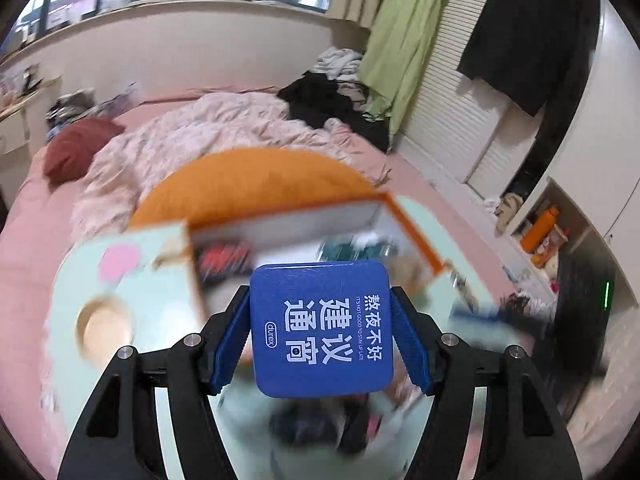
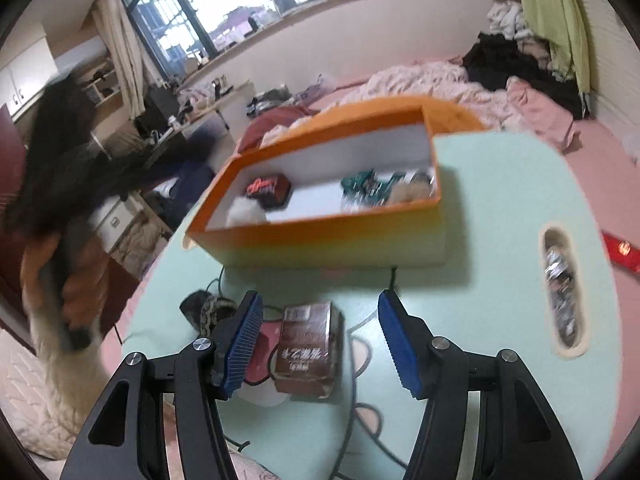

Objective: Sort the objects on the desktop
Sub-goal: 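Grasp the blue tin with the left gripper while the right sets the brown pack on the tray, then place the blue tin on the tray with the left gripper while the right grasps the green toy car, then carry the green toy car out of the box and release it with the right gripper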

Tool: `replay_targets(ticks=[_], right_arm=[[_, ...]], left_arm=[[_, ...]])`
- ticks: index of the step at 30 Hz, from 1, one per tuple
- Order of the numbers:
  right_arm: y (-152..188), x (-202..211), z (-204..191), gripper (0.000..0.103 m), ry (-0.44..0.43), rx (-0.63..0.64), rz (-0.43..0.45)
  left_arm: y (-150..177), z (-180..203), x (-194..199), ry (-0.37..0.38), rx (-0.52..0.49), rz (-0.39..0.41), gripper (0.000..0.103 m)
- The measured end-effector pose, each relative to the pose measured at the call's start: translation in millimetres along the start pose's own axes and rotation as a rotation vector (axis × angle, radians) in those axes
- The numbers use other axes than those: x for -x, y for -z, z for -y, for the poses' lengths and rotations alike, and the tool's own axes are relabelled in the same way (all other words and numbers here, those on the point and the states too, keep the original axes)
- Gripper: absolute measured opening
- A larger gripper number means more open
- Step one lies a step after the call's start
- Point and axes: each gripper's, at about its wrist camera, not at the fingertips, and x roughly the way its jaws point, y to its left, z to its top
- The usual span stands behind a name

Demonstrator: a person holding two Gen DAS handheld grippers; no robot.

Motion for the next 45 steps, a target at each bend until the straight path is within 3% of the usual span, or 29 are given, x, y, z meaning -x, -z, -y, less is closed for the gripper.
replay_targets(ticks=[4, 8, 10, 14, 18, 20, 23, 25, 29, 34, 35, 45], right_arm=[[-42.9, 3.3, -17.8, 0.057, 0.010, 0.119, -0.008], [-93.2, -29.5, -30.4, 0.021, 0.077, 0.183, -0.125], [-113.5, -58.8, -31.2, 0.014, 0.131, 0.210, -0.206], [-125.6, -112.0, -29.5, 0.014, 0.262, 0.283, -0.356], [-122.3, -144.9, -19.6, 0.019, 0.276, 0.298, -0.475], [-120.5, -157.4, -15.0, 0.021, 0.298, 0.303, -0.494], [-116.3, -172.5, -10.9, 0.047, 0.300, 0.322, -0.534], [-105.2, -185.5, -16.9, 0.050, 0.326, 0.405, -0.589], [-107.6, -179.0, -7.2, 0.037, 0.276, 0.310, -0.526], [-114.8, -158.5, 0.6, 0.035, 0.204, 0.218, -0.437], [-118.9, -145.7, -0.4, 0.029, 0.175, 0.202, -0.383], [-126.5, 3.1, -19.9, 0.027, -0.109, 0.113, -0.017]], left_arm=[[37.8, -28.0, -4.3, 0.046, 0.084, -0.084, 0.067], [47.1, -40.4, -34.1, -0.027, 0.100, -0.140, 0.067], [53.4, -44.8, -41.8, 0.003, 0.145, -0.129, 0.067], [59.0, -48.0, -63.8, -0.001, 0.202, -0.125, 0.067], [63.4, -47.1, -66.3, -0.041, 0.187, -0.068, 0.068], [65.0, -46.0, -65.2, -0.015, 0.178, -0.071, 0.069], [63.6, -45.5, -59.9, 0.037, 0.173, -0.062, 0.069], [61.9, -47.3, -53.9, 0.030, 0.174, -0.040, 0.069], [57.8, -55.4, -44.5, 0.032, 0.189, -0.018, 0.069], [55.0, -68.5, -29.0, 0.030, 0.216, 0.024, 0.069], [54.3, -69.5, -25.9, 0.031, 0.219, 0.033, 0.069], [47.8, -69.5, -1.7, 0.036, 0.224, 0.109, 0.069]])
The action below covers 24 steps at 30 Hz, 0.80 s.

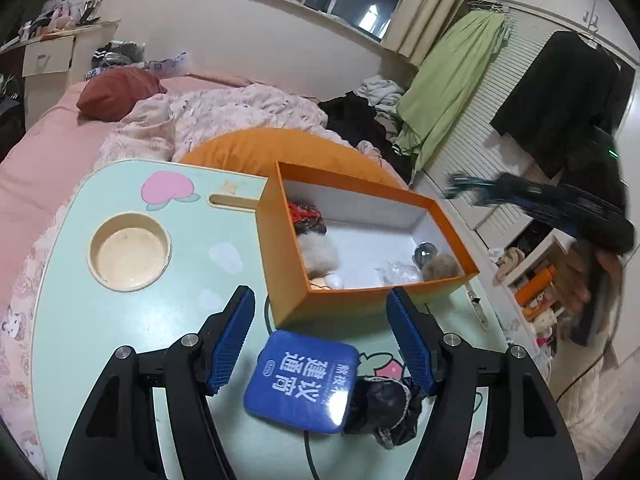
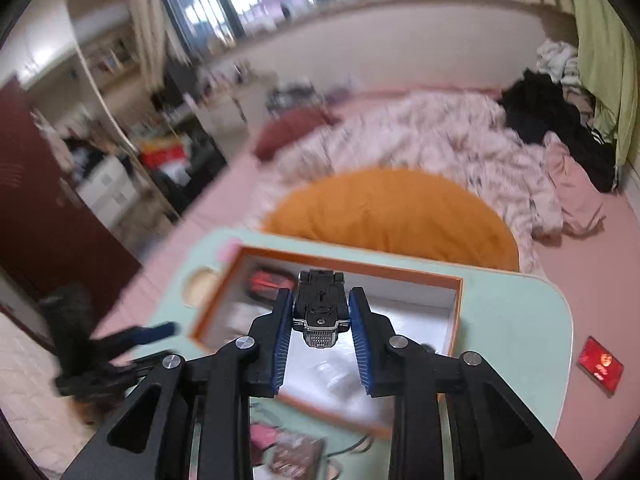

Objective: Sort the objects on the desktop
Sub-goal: 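Carry the green toy car out of the box and release it with the right gripper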

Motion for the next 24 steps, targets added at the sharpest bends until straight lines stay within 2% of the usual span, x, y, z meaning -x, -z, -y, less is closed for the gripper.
replay_targets(ticks=[2, 5, 8, 12, 14, 16, 19, 22, 24], right_arm=[[10.3, 20.7, -4.5, 0.027, -0.039, -0.001, 0.008], [37.8, 35.0, -2.3, 0.027, -0.071, -0.030, -0.046], [71.6, 22.7, 13.3, 0.027, -0.077, -0.106, -0.126], [109.1, -5.3, 30.7, 0.027, -0.074, -0.178, -0.186], [116.8, -17.9, 43.0, 0.027, -0.090, -0.213, -0.214], [119.3, -32.8, 51.0, 0.028, -0.083, -0.245, -0.223], [115.6, -50.5, 53.8, 0.028, -0.004, -0.229, -0.202], [115.3, -57.0, 59.7, 0.031, -0.035, -0.251, -0.140], [118.2, -51.3, 60.5, 0.045, -0.061, -0.280, -0.090]], left_arm=[[0.7, 4.6, -0.2, 0.003, -0.004, 0.002, 0.069], [1.7, 12.1, -1.5, 0.013, -0.016, 0.000, 0.069], [1.2, 23.7, -5.5, 0.023, -0.030, -0.004, 0.069], [-4.5, 42.7, -11.7, 0.029, -0.068, -0.010, 0.069], [-9.4, 53.7, -18.8, 0.022, -0.096, -0.031, 0.069], [-18.0, 66.3, -28.8, 0.002, -0.131, -0.067, 0.069], [-35.4, 84.7, -51.2, -0.025, -0.178, -0.146, 0.068], [-48.8, 98.9, -81.9, -0.032, -0.210, -0.263, 0.068], [-53.0, 105.6, -104.4, -0.041, -0.224, -0.340, 0.068]])
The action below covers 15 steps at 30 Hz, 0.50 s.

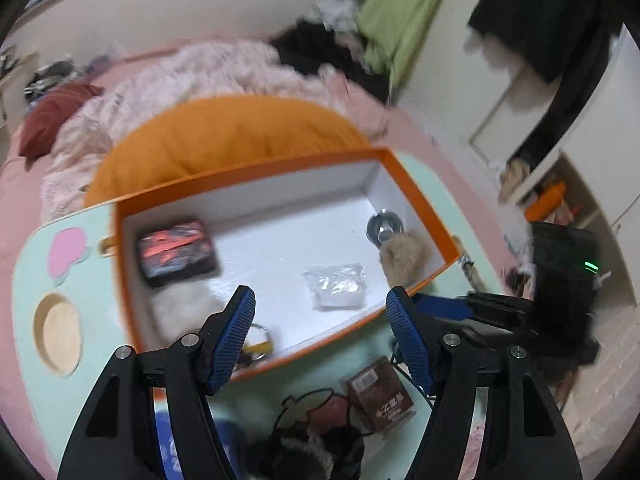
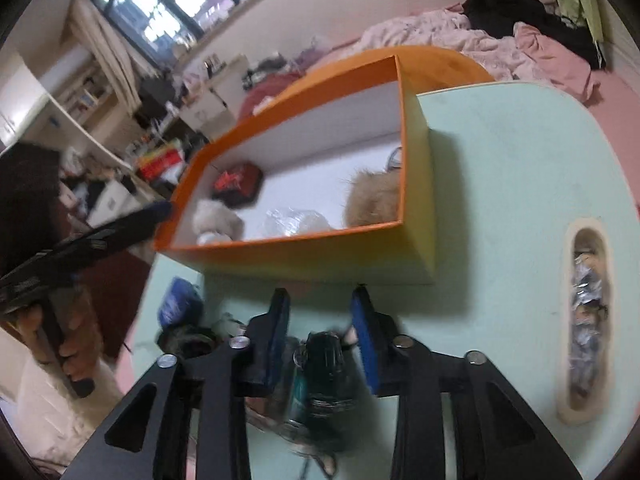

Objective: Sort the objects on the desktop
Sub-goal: 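Carry the green toy car out of the box and release it with the right gripper, then grasp the clear plastic bag in the box with the left gripper and lift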

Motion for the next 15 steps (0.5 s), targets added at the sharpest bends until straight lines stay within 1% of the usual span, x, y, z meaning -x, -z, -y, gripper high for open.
replay_targets(ticks=[2, 4, 6, 8, 9, 11, 12, 13, 14, 15], right_arm=[[7.3, 13.7, -4.0, 0.053, -0.017, 0.021, 0.073], [12.1, 23.4, -6.5, 0.056, -0.018, 0.039, 0.096], [14.1, 27.3, -6.4, 0.056, -0.026, 0.039, 0.092], [14.6, 29.2, -3.7, 0.057, -0.032, 0.029, 0.090], [14.3, 29.6, -1.5, 0.057, -0.031, 0.022, 0.093], [14.0, 30.7, 2.4, 0.057, -0.032, 0.011, 0.100], [13.8, 30.7, 3.3, 0.057, -0.032, 0.005, 0.101], [12.9, 30.8, 5.1, 0.057, -0.033, -0.002, 0.102], [12.1, 31.2, 5.5, 0.057, -0.034, -0.007, 0.104], [11.5, 32.1, 6.8, 0.057, -0.035, -0.010, 0.109]], left_arm=[[-10.2, 2.8, -15.8, -0.008, 0.002, -0.061, 0.067], [-19.4, 3.8, -29.0, -0.016, 0.005, -0.108, 0.064], [-28.2, 2.0, -43.5, -0.018, 0.024, -0.158, 0.055], [-31.0, -1.5, -59.2, -0.001, 0.043, -0.224, 0.038], [-30.8, -3.0, -68.6, 0.022, 0.050, -0.264, 0.038], [-29.9, -6.1, -77.1, 0.121, 0.078, -0.300, 0.037], [-27.6, -8.5, -80.8, 0.161, 0.096, -0.317, 0.034], [-26.1, -10.2, -82.3, 0.188, 0.108, -0.320, 0.025], [-24.6, -12.4, -81.8, 0.210, 0.118, -0.310, 0.025], [-24.2, -14.9, -79.8, 0.214, 0.120, -0.294, 0.025]])
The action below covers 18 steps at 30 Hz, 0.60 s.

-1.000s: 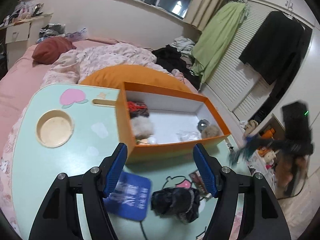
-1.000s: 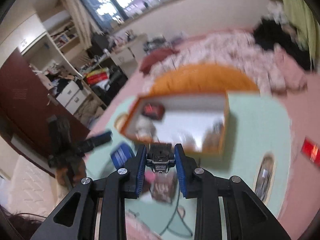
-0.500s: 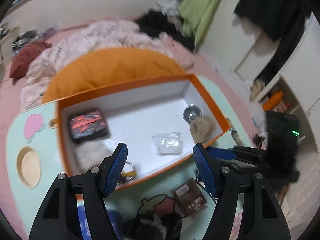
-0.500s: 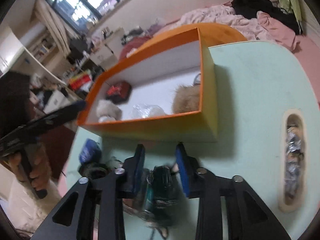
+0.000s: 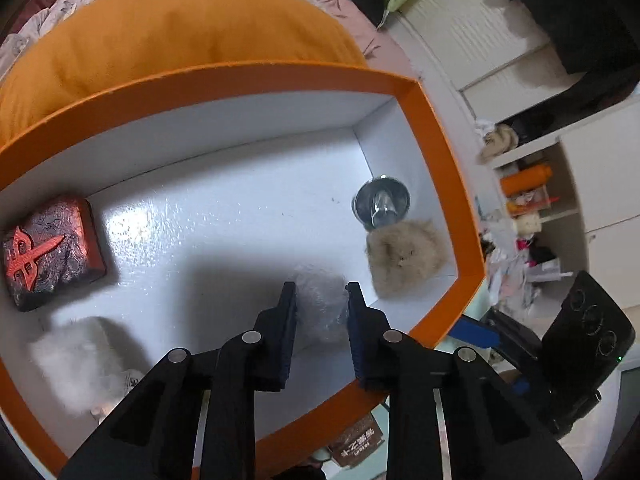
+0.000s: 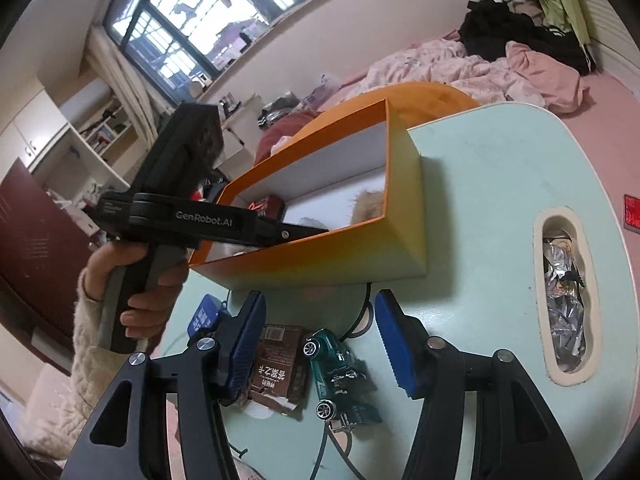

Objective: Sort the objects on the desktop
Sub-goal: 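Grasp the clear plastic bag in the box with the left gripper and lift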

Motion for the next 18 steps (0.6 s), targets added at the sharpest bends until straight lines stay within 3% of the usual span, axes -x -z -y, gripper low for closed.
replay_targets(ticks=[7, 11, 15, 18], right_arm=[[-3.9, 12.2, -3.9, 0.056, -0.009, -0.011, 0.035], [-12.7, 13.9, -19.6, 0.056, -0.026, 0.025, 0.037], [-30.2, -12.4, -44.3, 0.057, -0.061, 0.035, -0.034], [-47.3, -50.9, -64.8, 0.057, -0.122, 0.021, -0.139]], left_arm=[[22.9, -15.2, 64.7, 0.074, 0.006, 0.240, 0.025], [65.8, -18.1, 124.0, 0.048, -0.023, 0.386, 0.025], [123.6, -33.9, 178.2, -0.044, -0.022, 0.558, 0.025], [152.6, -33.3, 163.3, -0.062, -0.047, 0.485, 0.025]])
